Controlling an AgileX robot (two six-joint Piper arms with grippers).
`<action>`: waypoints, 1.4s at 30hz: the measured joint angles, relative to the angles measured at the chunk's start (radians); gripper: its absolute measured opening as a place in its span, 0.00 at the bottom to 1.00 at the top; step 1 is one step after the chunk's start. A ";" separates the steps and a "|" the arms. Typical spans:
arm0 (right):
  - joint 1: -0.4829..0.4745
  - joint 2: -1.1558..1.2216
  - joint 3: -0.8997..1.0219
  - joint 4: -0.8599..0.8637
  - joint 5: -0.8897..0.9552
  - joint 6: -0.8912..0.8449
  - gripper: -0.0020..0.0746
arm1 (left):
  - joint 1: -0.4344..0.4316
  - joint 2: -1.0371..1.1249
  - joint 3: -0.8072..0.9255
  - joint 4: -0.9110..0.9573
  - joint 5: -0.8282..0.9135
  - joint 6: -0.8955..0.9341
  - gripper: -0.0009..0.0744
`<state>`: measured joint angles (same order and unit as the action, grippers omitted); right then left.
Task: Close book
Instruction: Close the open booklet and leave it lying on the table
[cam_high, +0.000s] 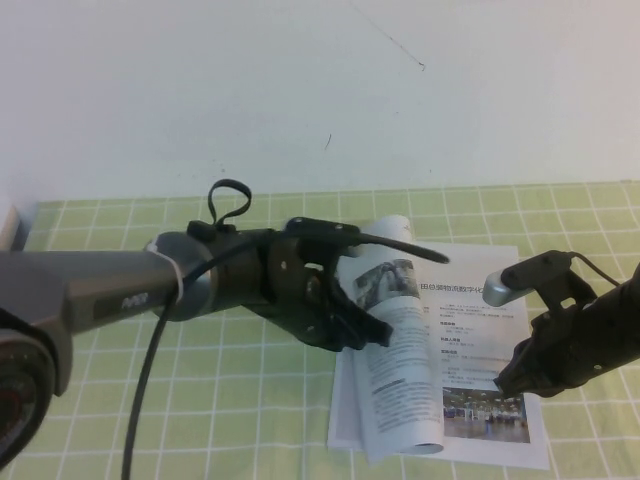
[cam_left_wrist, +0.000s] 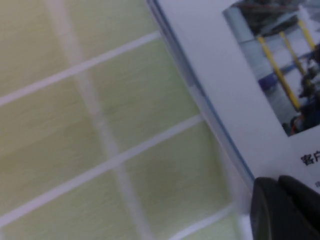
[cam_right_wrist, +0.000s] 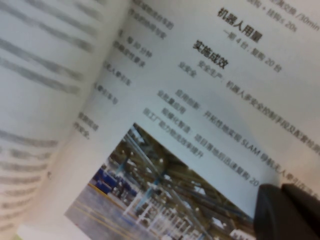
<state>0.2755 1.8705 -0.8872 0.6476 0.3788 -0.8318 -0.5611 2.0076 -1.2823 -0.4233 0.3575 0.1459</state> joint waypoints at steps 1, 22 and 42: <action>0.000 -0.002 0.000 0.000 0.000 0.000 0.02 | -0.009 0.000 -0.011 -0.019 0.003 0.020 0.01; -0.100 -0.637 0.023 -0.336 0.252 0.076 0.02 | 0.108 -0.411 -0.097 0.289 0.332 -0.024 0.01; -0.100 -1.312 0.418 -0.501 0.275 0.362 0.02 | 0.152 -1.427 0.734 0.556 -0.036 -0.192 0.01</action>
<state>0.1755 0.5581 -0.4693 0.1462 0.6534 -0.4700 -0.4088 0.5807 -0.5483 0.1323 0.3211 -0.0464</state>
